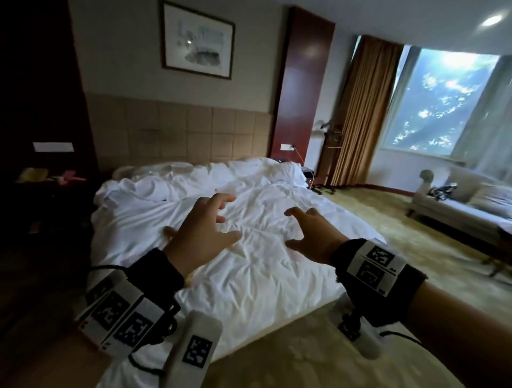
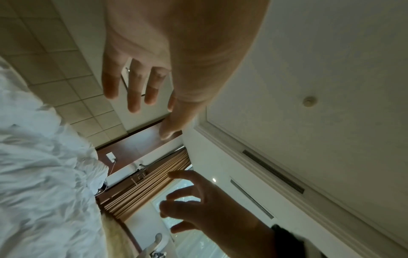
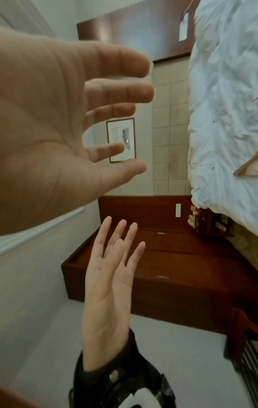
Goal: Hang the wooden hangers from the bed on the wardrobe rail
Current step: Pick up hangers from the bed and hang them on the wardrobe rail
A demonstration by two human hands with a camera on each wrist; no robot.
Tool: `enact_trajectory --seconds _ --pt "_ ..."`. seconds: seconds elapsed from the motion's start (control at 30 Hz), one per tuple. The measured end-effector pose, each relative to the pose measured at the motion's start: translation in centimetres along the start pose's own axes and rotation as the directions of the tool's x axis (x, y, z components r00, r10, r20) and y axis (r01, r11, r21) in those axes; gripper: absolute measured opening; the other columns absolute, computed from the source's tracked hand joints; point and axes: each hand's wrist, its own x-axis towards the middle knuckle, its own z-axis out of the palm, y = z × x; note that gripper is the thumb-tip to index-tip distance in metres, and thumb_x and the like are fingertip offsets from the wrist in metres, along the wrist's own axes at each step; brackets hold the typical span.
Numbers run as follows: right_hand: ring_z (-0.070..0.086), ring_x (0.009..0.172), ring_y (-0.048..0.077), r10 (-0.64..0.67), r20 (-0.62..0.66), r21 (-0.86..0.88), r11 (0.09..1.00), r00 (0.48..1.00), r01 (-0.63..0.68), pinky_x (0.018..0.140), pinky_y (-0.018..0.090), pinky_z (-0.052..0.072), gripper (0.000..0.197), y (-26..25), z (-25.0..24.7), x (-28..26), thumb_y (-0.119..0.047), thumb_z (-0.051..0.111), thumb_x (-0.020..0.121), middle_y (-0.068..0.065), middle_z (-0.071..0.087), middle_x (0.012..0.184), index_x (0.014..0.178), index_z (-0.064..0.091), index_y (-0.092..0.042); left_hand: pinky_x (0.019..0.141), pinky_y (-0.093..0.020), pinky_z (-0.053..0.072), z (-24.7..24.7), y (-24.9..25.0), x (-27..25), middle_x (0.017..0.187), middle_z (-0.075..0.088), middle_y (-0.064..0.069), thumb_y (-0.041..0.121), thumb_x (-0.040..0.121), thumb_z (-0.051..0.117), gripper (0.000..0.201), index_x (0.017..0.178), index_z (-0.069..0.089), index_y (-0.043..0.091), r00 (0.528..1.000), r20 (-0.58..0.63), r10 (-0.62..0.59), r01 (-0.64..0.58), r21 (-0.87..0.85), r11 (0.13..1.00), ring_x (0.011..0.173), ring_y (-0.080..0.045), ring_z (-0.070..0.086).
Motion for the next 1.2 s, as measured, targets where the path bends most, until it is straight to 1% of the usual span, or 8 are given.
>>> enact_trajectory --seconds 0.1,0.2,0.4,0.5,0.63,0.77,0.9,1.2 --pt "0.054 0.11 0.031 0.043 0.05 0.012 0.999 0.998 -0.044 0.095 0.033 0.043 0.062 3.8 0.9 7.2 -0.028 0.059 0.091 0.015 0.038 0.132 0.144 0.027 -0.023 0.079 -0.016 0.038 3.7 -2.4 7.5 0.129 0.043 -0.006 0.015 0.078 0.074 0.061 0.131 0.046 0.022 0.999 0.027 -0.027 0.026 0.013 1.0 0.098 -0.008 0.049" --pt "0.054 0.113 0.03 0.077 0.103 0.02 0.997 0.992 -0.079 0.097 0.033 0.042 0.062 7.8 2.7 14.7 -0.028 0.059 0.091 0.015 0.038 0.134 0.144 0.027 -0.023 0.069 -0.01 0.036 7.9 -5.6 14.8 0.129 0.043 -0.007 0.017 0.078 0.074 0.061 0.132 0.045 0.021 0.997 0.042 -0.057 0.056 0.039 0.998 0.097 -0.007 0.048" --pt "0.054 0.114 0.032 0.103 0.191 -0.008 0.995 0.976 -0.103 0.095 0.034 0.043 0.062 15.7 8.2 31.7 -0.028 0.058 0.091 0.016 0.037 0.136 0.144 0.027 -0.021 0.082 -0.017 0.036 16.5 -14.8 27.5 0.127 0.044 -0.013 0.014 0.075 0.077 0.064 0.131 0.047 0.016 0.974 0.007 -0.226 0.225 0.05 0.973 0.1 -0.014 0.051" --pt "0.051 0.116 0.033 0.091 0.261 0.007 0.995 0.961 -0.096 0.098 0.033 0.041 0.062 17.6 12.0 39.4 -0.027 0.059 0.09 0.018 0.037 0.136 0.143 0.028 -0.02 0.084 -0.02 0.039 19.2 -20.1 31.7 0.127 0.044 -0.012 0.012 0.075 0.076 0.062 0.13 0.047 0.014 0.935 -0.001 -0.356 0.356 0.049 0.933 0.103 -0.023 0.056" --pt "0.053 0.114 0.033 0.017 0.376 0.038 0.999 0.927 -0.034 0.095 0.032 0.043 0.062 16.2 17.8 47.9 -0.027 0.058 0.09 0.018 0.037 0.136 0.144 0.028 -0.02 0.092 -0.033 0.046 20.5 -27.5 35.2 0.124 0.049 -0.014 0.014 0.073 0.077 0.063 0.129 0.048 0.013 0.878 -0.03 -0.477 0.478 0.096 0.873 0.104 -0.026 0.057" --pt "0.053 0.116 0.033 -0.078 0.468 0.093 0.995 0.88 0.039 0.098 0.033 0.042 0.061 12.7 24.2 54.4 -0.023 0.058 0.091 0.018 0.036 0.136 0.144 0.028 -0.02 0.093 -0.039 0.046 20.4 -34.3 37.8 0.131 0.04 -0.009 0.018 0.078 0.073 0.062 0.133 0.043 0.021 0.82 -0.055 -0.57 0.564 0.248 0.788 0.113 -0.027 0.052" --pt "0.051 0.118 0.033 -0.155 0.546 0.113 0.987 0.823 0.111 0.099 0.033 0.041 0.061 9.9 30.8 58.8 -0.023 0.057 0.09 0.017 0.035 0.137 0.144 0.027 -0.021 0.093 -0.037 0.046 21.0 -41.4 39.6 0.134 0.037 -0.006 0.018 0.081 0.067 0.062 0.136 0.039 0.025 0.793 -0.049 -0.607 0.579 0.37 0.726 0.118 -0.027 0.049" --pt "0.054 0.114 0.033 -0.213 0.675 0.143 0.977 0.707 0.157 0.093 0.037 0.047 0.059 7.0 44.9 67.6 -0.023 0.054 0.092 0.015 0.035 0.136 0.143 0.025 -0.025 0.094 -0.035 0.043 27.0 -56.5 41.9 0.137 0.037 -0.004 0.022 0.086 0.06 0.067 0.144 0.027 0.029 0.661 0.023 -0.75 0.624 0.539 0.566 0.122 -0.026 0.045"
